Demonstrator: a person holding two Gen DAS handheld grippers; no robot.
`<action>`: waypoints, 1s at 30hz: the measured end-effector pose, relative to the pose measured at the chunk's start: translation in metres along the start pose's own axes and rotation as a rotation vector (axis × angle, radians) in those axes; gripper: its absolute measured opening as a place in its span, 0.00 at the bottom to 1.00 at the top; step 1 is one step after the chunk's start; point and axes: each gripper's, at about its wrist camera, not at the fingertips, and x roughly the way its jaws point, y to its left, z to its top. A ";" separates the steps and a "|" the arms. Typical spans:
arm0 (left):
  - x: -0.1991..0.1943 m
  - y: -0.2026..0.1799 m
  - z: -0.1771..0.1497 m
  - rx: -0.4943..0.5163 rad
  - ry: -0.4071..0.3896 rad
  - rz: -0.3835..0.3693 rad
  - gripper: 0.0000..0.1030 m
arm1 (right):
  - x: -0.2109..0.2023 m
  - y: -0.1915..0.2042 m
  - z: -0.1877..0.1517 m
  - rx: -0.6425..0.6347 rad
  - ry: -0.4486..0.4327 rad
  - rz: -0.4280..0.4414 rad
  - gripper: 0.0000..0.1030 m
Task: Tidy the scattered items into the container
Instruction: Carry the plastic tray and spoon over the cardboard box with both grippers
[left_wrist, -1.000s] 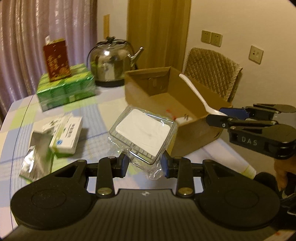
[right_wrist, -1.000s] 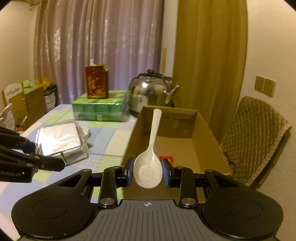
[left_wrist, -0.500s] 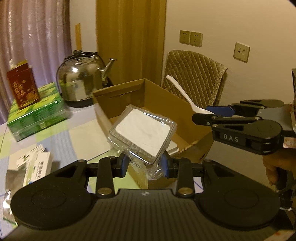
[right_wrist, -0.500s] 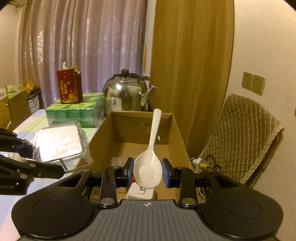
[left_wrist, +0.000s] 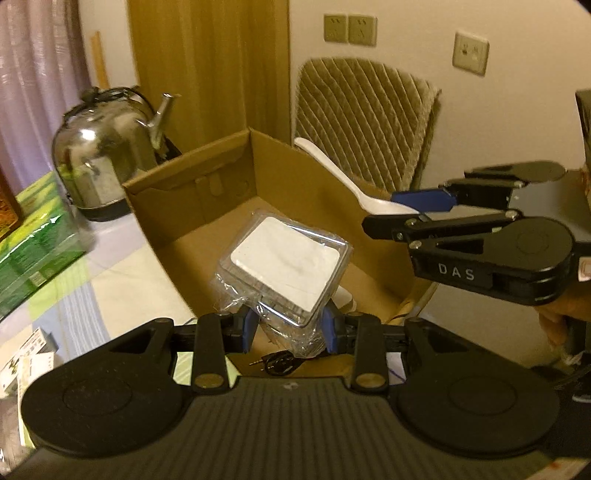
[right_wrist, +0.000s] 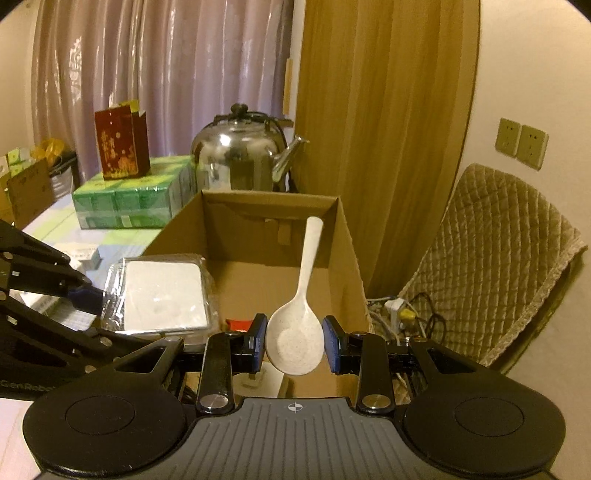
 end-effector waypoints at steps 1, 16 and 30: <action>0.005 0.000 0.000 0.005 0.012 -0.007 0.29 | 0.002 -0.001 0.000 0.000 0.006 0.006 0.29; 0.049 0.010 0.002 0.023 0.127 -0.054 0.29 | 0.017 -0.007 -0.004 -0.009 0.032 0.012 0.29; 0.031 0.013 -0.001 0.022 0.090 -0.015 0.32 | 0.024 0.001 -0.001 -0.035 0.084 0.047 0.29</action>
